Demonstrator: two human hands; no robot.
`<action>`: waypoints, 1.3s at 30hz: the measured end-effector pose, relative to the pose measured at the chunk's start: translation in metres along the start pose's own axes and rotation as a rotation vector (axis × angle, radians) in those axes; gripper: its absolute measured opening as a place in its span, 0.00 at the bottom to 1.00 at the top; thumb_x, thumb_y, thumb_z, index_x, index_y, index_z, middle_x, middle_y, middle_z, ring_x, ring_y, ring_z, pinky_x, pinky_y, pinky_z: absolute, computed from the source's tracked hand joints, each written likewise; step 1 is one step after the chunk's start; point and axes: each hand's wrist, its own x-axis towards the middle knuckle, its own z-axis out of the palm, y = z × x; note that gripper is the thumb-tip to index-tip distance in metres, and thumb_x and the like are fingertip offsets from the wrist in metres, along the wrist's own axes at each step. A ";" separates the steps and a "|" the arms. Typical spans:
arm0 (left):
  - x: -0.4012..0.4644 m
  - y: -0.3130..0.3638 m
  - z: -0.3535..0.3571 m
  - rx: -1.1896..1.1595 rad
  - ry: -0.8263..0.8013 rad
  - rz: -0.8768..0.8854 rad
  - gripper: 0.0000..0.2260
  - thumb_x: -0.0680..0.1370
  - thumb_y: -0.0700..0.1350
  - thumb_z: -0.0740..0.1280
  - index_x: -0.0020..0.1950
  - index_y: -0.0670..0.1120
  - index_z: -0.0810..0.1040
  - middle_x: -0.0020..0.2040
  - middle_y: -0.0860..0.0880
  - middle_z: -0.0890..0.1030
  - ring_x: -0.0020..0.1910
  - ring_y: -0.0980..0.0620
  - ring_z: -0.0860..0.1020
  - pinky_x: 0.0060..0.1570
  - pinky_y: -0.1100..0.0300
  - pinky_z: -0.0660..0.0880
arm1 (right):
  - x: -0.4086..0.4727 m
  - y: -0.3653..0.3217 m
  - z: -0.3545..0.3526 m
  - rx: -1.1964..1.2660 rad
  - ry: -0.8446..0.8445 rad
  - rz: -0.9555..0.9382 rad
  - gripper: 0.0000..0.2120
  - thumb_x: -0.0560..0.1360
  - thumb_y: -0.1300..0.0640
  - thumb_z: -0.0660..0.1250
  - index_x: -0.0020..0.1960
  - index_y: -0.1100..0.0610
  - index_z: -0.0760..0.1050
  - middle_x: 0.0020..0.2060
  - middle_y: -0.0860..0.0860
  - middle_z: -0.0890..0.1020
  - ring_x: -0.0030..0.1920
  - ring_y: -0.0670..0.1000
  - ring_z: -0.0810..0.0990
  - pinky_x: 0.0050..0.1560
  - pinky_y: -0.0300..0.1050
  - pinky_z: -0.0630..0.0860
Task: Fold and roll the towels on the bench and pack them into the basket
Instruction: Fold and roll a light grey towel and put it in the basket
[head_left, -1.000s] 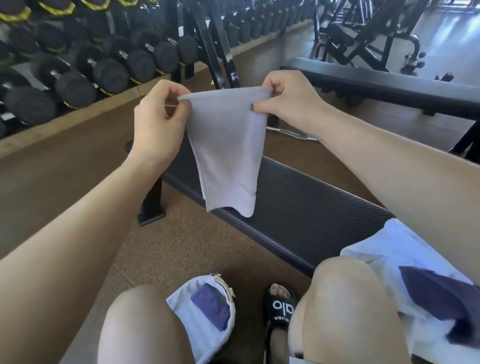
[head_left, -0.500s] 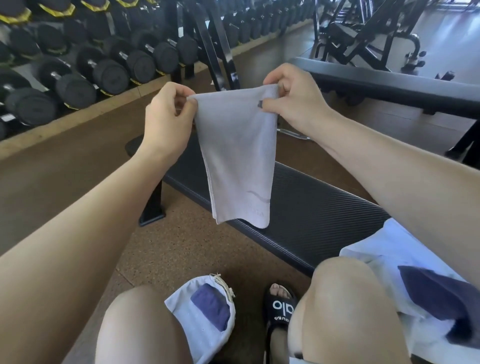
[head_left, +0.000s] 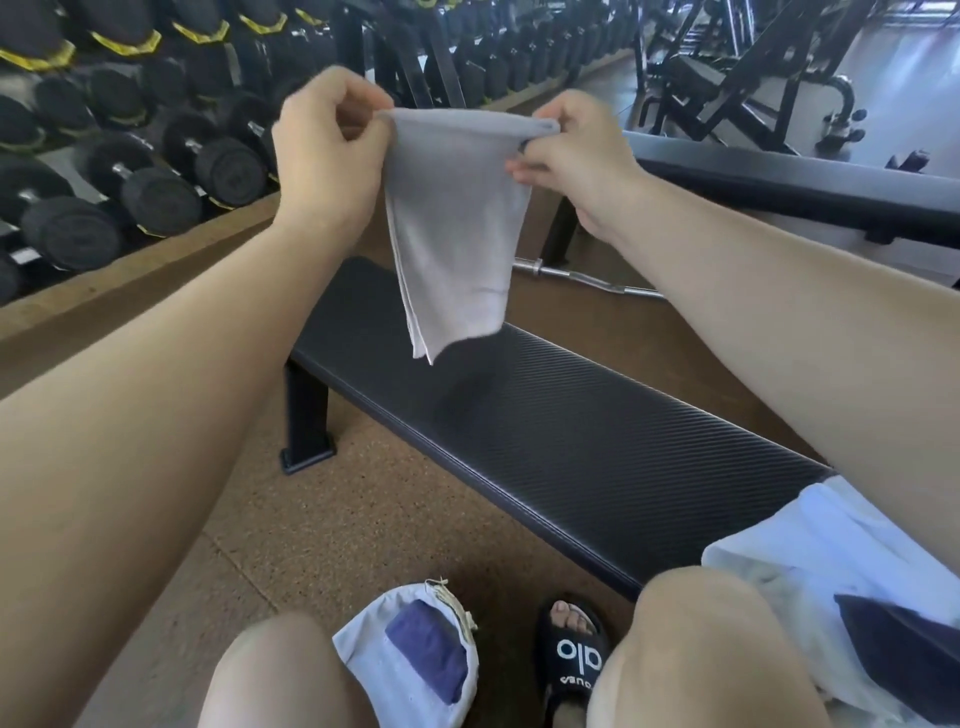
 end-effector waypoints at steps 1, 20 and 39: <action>-0.005 0.003 -0.001 0.008 -0.016 0.058 0.07 0.77 0.43 0.65 0.52 0.50 0.81 0.43 0.58 0.79 0.44 0.61 0.78 0.47 0.67 0.76 | -0.001 0.000 -0.004 0.048 -0.003 0.001 0.11 0.73 0.73 0.64 0.46 0.59 0.73 0.49 0.59 0.80 0.42 0.53 0.87 0.47 0.45 0.84; -0.288 -0.036 0.076 -0.082 -0.952 0.061 0.11 0.74 0.39 0.70 0.53 0.50 0.76 0.49 0.54 0.77 0.46 0.54 0.78 0.47 0.54 0.79 | -0.168 0.159 -0.113 -0.770 -0.678 0.413 0.07 0.64 0.60 0.66 0.38 0.50 0.79 0.43 0.50 0.86 0.45 0.56 0.81 0.51 0.56 0.79; -0.283 -0.033 0.069 0.107 -1.041 0.170 0.09 0.72 0.43 0.66 0.48 0.52 0.67 0.45 0.52 0.77 0.43 0.49 0.75 0.44 0.47 0.75 | -0.181 0.150 -0.110 -0.910 -1.070 0.392 0.40 0.68 0.63 0.70 0.76 0.43 0.64 0.71 0.37 0.65 0.73 0.42 0.59 0.73 0.46 0.62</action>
